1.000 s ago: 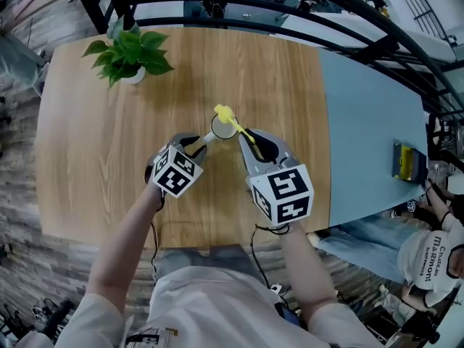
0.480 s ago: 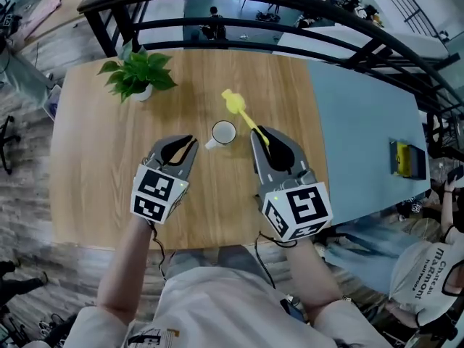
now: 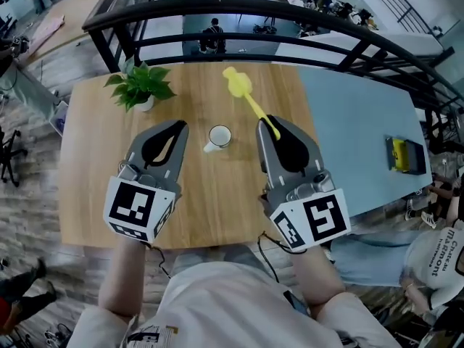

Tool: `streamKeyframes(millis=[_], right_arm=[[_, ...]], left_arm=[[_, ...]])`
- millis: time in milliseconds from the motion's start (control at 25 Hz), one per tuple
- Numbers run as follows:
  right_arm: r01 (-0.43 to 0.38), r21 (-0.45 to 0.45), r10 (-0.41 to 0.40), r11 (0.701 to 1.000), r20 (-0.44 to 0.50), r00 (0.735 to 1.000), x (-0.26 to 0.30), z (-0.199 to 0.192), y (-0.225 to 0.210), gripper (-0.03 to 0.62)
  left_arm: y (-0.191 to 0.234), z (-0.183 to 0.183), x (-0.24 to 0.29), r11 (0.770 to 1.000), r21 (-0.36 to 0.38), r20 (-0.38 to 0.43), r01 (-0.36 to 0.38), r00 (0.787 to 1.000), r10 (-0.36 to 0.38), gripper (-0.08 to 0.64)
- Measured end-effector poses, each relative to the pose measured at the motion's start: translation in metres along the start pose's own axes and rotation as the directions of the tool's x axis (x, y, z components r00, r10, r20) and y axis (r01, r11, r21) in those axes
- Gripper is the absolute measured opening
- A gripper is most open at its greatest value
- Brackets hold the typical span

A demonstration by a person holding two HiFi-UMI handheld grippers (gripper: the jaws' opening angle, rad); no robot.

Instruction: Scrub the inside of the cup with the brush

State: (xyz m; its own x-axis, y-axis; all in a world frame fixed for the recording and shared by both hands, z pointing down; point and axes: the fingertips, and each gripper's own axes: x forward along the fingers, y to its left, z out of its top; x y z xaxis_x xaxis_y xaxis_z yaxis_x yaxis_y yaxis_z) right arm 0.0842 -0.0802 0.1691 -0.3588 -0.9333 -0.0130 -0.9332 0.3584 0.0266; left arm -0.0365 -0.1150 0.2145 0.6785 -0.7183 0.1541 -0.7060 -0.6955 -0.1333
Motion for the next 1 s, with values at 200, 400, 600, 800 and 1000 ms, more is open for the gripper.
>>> streamKeyframes(millis=[200, 400, 600, 800, 1000], right_arm=[[-0.036, -0.036, 0.039, 0.999, 0.085, 0.996, -0.025, 0.045, 0.015, 0.034], [-0.033, -0.062, 0.044, 0.998, 0.174, 0.984, -0.048, 0.077, 0.027, 0.034], [-0.021, -0.063, 0.035, 0.998, 0.235, 0.971, -0.071, 0.098, 0.031, 0.034], [-0.026, -0.088, 0.047, 0.996, 0.246, 0.968, -0.095, 0.108, 0.039, 0.034], [-0.008, -0.112, 0.035, 0.994, 0.241, 0.97, -0.105, 0.105, 0.041, 0.034]], left_arm=[[-0.018, 0.058, -0.031, 0.998, 0.054, 0.084, -0.015, 0.996, 0.01, 0.003], [-0.03, 0.086, -0.059, 0.991, 0.13, 0.125, -0.044, 0.992, 0.027, 0.003], [-0.043, 0.1, -0.076, 0.986, 0.156, 0.16, -0.052, 0.987, 0.027, 0.003], [-0.06, 0.111, -0.089, 0.987, 0.159, 0.18, -0.034, 0.984, 0.005, 0.003], [-0.07, 0.106, -0.096, 0.983, 0.176, 0.178, -0.05, 0.984, 0.018, 0.003]])
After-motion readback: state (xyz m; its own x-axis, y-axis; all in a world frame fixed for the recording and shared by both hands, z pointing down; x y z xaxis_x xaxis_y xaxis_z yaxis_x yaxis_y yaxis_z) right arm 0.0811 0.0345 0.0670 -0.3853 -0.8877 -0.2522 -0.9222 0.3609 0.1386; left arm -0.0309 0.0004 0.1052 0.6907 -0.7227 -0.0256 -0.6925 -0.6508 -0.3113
